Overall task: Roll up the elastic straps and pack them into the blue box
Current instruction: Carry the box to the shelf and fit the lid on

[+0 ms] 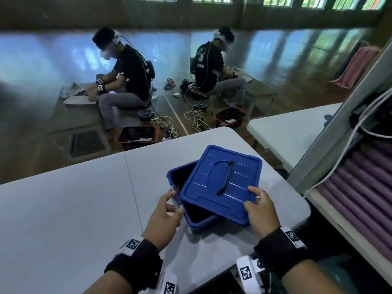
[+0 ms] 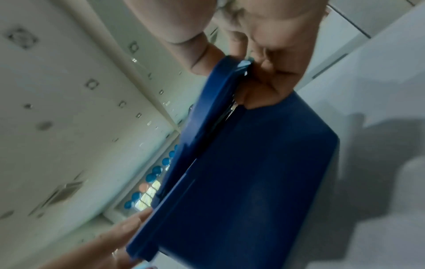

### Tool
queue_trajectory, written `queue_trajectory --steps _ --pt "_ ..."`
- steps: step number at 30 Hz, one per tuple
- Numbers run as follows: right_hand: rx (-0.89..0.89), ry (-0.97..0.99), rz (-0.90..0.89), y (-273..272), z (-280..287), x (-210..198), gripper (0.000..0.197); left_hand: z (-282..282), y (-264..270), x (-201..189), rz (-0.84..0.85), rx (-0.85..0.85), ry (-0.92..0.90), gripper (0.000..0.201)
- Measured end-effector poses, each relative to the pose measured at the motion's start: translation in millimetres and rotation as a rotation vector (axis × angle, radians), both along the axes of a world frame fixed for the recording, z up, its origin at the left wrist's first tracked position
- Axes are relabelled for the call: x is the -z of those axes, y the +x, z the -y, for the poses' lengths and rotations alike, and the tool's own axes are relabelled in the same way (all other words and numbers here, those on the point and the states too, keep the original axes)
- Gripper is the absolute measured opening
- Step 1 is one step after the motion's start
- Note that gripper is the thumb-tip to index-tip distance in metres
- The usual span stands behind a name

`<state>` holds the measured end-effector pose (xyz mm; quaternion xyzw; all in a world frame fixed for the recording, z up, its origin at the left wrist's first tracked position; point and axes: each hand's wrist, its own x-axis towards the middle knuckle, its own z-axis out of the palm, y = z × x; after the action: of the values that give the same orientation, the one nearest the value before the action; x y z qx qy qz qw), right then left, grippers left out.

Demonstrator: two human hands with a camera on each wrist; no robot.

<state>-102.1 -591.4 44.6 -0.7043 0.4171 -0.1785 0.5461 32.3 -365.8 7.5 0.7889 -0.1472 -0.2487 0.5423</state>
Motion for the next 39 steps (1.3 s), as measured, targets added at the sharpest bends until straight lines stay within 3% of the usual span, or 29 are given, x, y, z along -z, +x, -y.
queue_trajectory --steps 6,9,15,18,24,29,33,36,39 --pt "-0.482 -0.153 -0.232 -19 20 -2 0.048 9 -7 -3 0.003 -0.106 0.021 0.048" --pt "-0.685 -0.337 -0.293 -21 31 1 0.054 15 -10 -3 0.002 -0.17 0.025 0.056" --pt "-0.726 -0.927 -0.176 -7 32 16 0.042 32 -15 -7 0.007 -0.274 0.035 0.057" --pt "-0.699 -1.057 -0.135 7 23 9 0.036 37 -17 -8 0.005 -0.301 0.049 0.054" --pt "-0.847 -1.041 -0.262 30 3 7 0.045 43 -15 -8 -0.042 -0.4 0.058 0.059" --pt "-0.887 -0.934 -0.198 32 1 6 0.038 40 -14 -8 -0.051 -0.48 0.047 0.076" --pt "-0.613 -0.867 -0.044 32 28 -4 0.03 38 -12 -12 -0.023 -0.521 0.061 0.07" --pt "-0.439 -0.731 -0.21 37 63 -9 0.044 36 -11 -13 0.014 -0.551 0.073 0.075" --pt "-0.378 -0.39 -0.276 45 95 -2 0.06 38 -10 -17 0.009 -0.582 0.036 0.07"
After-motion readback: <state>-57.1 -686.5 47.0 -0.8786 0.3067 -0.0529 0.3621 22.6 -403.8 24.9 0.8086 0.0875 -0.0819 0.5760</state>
